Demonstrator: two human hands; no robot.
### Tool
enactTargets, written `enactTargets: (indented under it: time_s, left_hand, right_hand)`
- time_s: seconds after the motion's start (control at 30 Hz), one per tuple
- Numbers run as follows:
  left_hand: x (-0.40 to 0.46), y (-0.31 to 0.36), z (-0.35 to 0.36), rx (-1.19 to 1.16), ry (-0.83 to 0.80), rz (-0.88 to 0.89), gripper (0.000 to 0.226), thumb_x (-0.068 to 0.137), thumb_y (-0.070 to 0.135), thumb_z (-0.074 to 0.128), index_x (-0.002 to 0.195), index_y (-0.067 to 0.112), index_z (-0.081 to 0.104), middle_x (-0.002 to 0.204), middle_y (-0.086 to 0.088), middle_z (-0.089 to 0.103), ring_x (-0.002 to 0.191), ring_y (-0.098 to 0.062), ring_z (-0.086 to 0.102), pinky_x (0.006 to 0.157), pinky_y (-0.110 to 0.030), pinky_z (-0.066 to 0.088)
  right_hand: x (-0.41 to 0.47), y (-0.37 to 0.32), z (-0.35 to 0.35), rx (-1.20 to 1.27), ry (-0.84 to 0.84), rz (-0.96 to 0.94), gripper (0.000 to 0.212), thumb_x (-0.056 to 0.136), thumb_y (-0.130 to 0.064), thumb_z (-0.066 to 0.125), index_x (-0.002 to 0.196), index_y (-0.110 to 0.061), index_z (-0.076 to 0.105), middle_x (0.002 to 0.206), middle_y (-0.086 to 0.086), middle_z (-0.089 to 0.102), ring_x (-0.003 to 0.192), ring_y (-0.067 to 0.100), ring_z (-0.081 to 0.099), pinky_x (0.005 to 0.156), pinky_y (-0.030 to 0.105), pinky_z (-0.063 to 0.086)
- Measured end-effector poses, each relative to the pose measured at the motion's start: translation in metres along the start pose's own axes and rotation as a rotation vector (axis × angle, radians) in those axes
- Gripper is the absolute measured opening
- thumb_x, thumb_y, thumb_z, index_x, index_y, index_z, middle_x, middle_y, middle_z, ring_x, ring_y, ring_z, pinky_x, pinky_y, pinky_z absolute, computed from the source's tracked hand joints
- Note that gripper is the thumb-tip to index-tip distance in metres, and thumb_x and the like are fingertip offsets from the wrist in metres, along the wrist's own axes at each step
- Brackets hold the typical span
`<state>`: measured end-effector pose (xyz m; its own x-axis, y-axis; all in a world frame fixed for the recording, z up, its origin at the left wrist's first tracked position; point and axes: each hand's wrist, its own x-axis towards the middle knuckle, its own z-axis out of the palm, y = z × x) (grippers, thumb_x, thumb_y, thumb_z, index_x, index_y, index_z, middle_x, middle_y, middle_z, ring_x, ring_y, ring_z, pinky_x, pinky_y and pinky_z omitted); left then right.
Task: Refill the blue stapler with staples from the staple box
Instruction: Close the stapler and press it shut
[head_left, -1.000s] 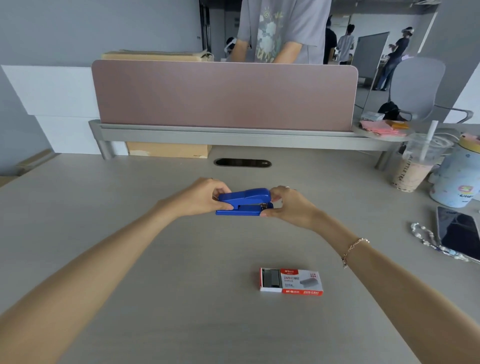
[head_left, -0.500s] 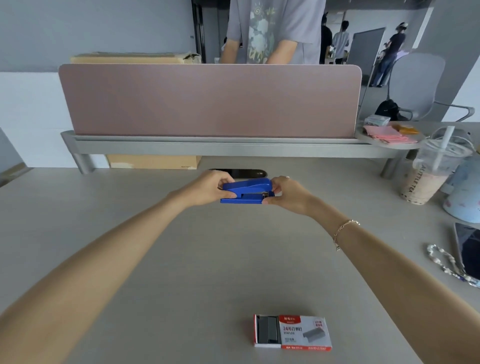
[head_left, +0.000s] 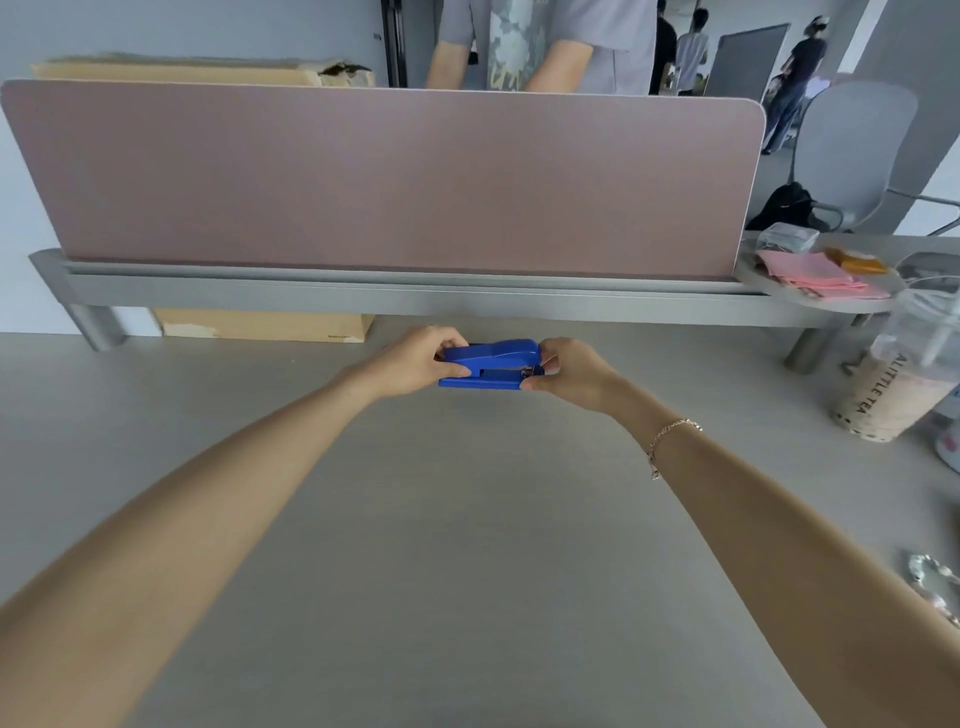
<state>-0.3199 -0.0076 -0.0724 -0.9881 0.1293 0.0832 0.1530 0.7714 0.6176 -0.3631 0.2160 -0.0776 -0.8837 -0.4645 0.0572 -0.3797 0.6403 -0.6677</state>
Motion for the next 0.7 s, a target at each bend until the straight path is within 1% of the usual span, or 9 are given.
enactTargets:
  time_s: [0.1,0.2,0.27,0.3,0.4,0.47,0.53,0.63,0.7]
  left_hand:
    - [0.013,-0.010,0.002,-0.018,-0.001,-0.019,0.016,0.083,0.018,0.070,0.098,0.019,0.065,0.093,0.005,0.068,0.094,-0.022,0.064,0.092,-0.045,0.051]
    - [0.021,-0.019,0.005,-0.017,-0.012,-0.032,0.014,0.081,0.019,0.071,0.091,0.027,0.064,0.088,0.013,0.066,0.094,-0.021,0.064,0.092,-0.046,0.050]
    - [0.024,-0.022,0.008,-0.027,-0.018,-0.045,0.014,0.081,0.018,0.072,0.090,0.026,0.064,0.087,0.011,0.067,0.094,-0.022,0.064,0.091,-0.043,0.051]
    - [0.025,-0.023,0.010,-0.030,-0.018,-0.050,0.014,0.082,0.018,0.071,0.093,0.024,0.065,0.088,0.009,0.067,0.094,-0.022,0.064,0.088,-0.039,0.052]
    - [0.026,-0.025,0.014,-0.013,-0.013,-0.054,0.020,0.084,0.019,0.070,0.103,0.015,0.067,0.096,0.004,0.068,0.093,-0.018,0.063,0.071,-0.009,0.045]
    - [0.026,-0.025,0.015,-0.008,-0.010,-0.056,0.023,0.084,0.018,0.069,0.106,0.013,0.066,0.098,0.003,0.068,0.092,-0.016,0.062,0.065,-0.003,0.041]
    - [0.026,-0.025,0.014,-0.015,-0.019,-0.063,0.024,0.083,0.018,0.070,0.106,0.013,0.066,0.095,0.004,0.067,0.092,-0.019,0.062,0.069,-0.009,0.043]
    - [0.027,-0.026,0.013,-0.026,-0.031,-0.077,0.024,0.081,0.018,0.072,0.104,0.014,0.067,0.095,0.003,0.067,0.096,-0.024,0.063,0.080,-0.025,0.047]
    - [0.027,-0.027,0.014,-0.032,-0.022,-0.070,0.023,0.081,0.016,0.072,0.103,0.014,0.066,0.096,0.001,0.068,0.096,-0.023,0.063,0.077,-0.021,0.046]
  right_hand:
    - [0.015,0.007,0.006,0.004,-0.001,0.022,0.028,0.075,-0.014,0.070,0.100,-0.003,0.062,0.103,0.017,0.066,0.096,0.032,0.060,0.085,0.040,0.048]
    - [0.027,0.013,0.012,0.003,-0.019,0.033,0.029,0.075,-0.013,0.070,0.100,-0.001,0.061,0.097,0.015,0.063,0.090,0.030,0.059,0.077,0.037,0.047]
    - [0.032,0.016,0.015,0.007,-0.034,0.042,0.030,0.075,-0.012,0.071,0.100,0.001,0.060,0.091,0.010,0.057,0.084,0.025,0.054,0.072,0.032,0.042]
    - [0.033,0.018,0.016,0.008,-0.041,0.046,0.030,0.075,-0.012,0.071,0.099,0.002,0.059,0.090,0.008,0.056,0.082,0.024,0.053,0.072,0.030,0.041]
    - [0.037,0.022,0.019,0.024,-0.059,0.070,0.031,0.074,-0.011,0.072,0.098,0.003,0.059,0.085,0.009,0.056,0.078,0.024,0.053,0.070,0.031,0.041]
    - [0.040,0.025,0.021,0.040,-0.060,0.085,0.031,0.074,-0.012,0.072,0.098,0.002,0.059,0.086,0.011,0.059,0.079,0.026,0.055,0.072,0.035,0.045]
    - [0.041,0.027,0.022,0.049,-0.052,0.092,0.031,0.073,-0.013,0.073,0.098,0.000,0.060,0.090,0.016,0.064,0.083,0.032,0.059,0.077,0.039,0.049]
    - [0.043,0.029,0.024,0.047,-0.045,0.108,0.033,0.071,-0.014,0.074,0.097,0.000,0.060,0.099,0.023,0.066,0.091,0.038,0.062,0.081,0.043,0.051]
    - [0.043,0.028,0.024,0.041,-0.054,0.117,0.034,0.072,-0.014,0.074,0.098,0.001,0.060,0.101,0.024,0.066,0.093,0.039,0.062,0.081,0.043,0.051]
